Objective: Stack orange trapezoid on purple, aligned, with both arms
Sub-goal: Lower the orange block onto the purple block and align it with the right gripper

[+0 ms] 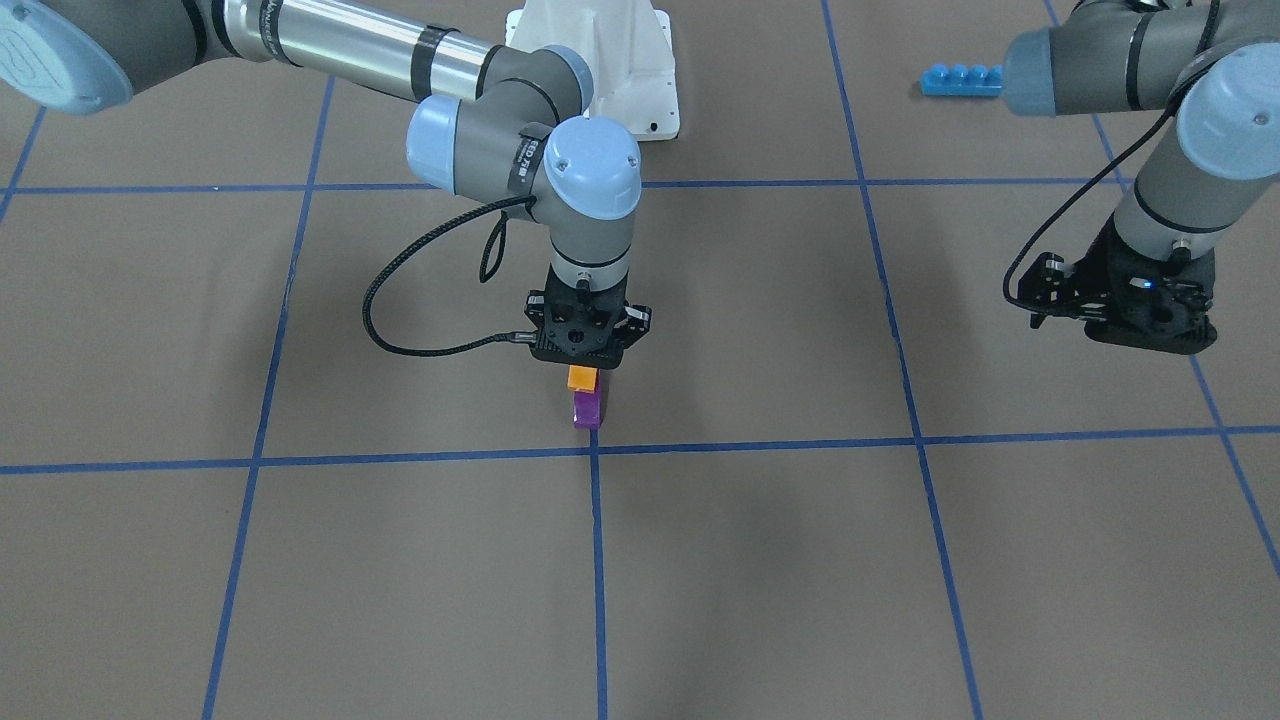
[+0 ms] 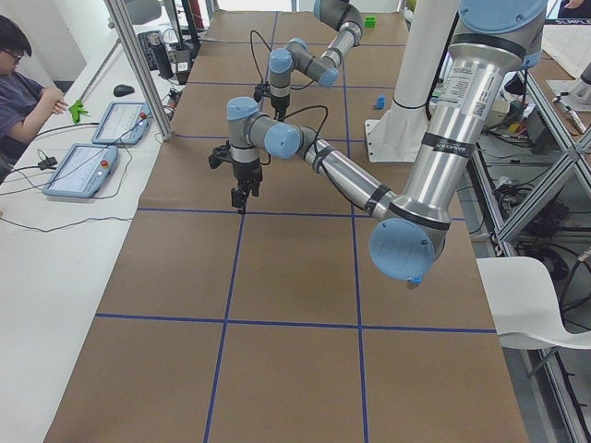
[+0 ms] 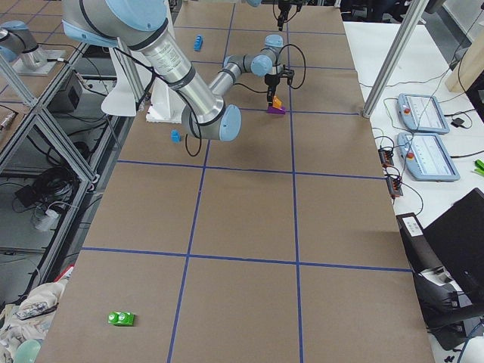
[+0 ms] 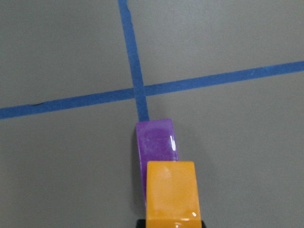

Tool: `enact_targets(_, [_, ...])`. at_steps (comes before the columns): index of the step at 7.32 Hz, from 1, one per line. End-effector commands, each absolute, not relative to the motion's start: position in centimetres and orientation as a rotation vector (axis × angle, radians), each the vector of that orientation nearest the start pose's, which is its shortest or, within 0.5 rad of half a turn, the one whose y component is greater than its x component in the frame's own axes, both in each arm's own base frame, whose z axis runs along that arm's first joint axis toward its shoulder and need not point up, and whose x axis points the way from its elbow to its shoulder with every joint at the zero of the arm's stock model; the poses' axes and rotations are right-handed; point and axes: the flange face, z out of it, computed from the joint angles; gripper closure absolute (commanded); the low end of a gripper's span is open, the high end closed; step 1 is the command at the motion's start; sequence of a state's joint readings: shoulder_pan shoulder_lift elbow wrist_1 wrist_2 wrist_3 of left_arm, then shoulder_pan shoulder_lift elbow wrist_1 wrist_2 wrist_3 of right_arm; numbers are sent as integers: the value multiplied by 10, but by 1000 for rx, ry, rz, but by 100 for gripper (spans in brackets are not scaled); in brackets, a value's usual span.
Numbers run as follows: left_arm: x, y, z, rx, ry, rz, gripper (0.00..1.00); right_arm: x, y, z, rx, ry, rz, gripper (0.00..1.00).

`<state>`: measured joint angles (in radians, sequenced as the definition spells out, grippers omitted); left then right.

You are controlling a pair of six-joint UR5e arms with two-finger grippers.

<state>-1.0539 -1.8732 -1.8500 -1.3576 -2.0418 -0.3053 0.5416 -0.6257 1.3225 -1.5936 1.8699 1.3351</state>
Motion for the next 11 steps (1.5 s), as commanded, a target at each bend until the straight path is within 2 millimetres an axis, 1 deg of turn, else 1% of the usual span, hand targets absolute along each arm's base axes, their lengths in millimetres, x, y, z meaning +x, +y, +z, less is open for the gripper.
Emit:
enact_targets(1, [210,-547,400,144,573,292,0,-619,-491,171,-8,-741,186,100])
enact_targets(4, [210,-548,403,141,571,294,0,-623,-488,175,-11,-736,181,100])
enact_targets(7, [211,-548,402,141,571,294,0,-623,-490,175,-11,-738,183,100])
enact_targets(8, [211,-548,401,143,572,294,0,-620,-493,175,-10,-738,189,90])
enact_targets(9, [211,-548,401,142,572,293,0,-619,-495,174,-9,-739,195,63])
enact_targets(10, [211,-548,401,142,572,293,0,-619,-495,175,-9,-738,193,34])
enact_targets(11, [211,-548,401,144,573,293,0,-621,-492,175,-11,-738,189,0])
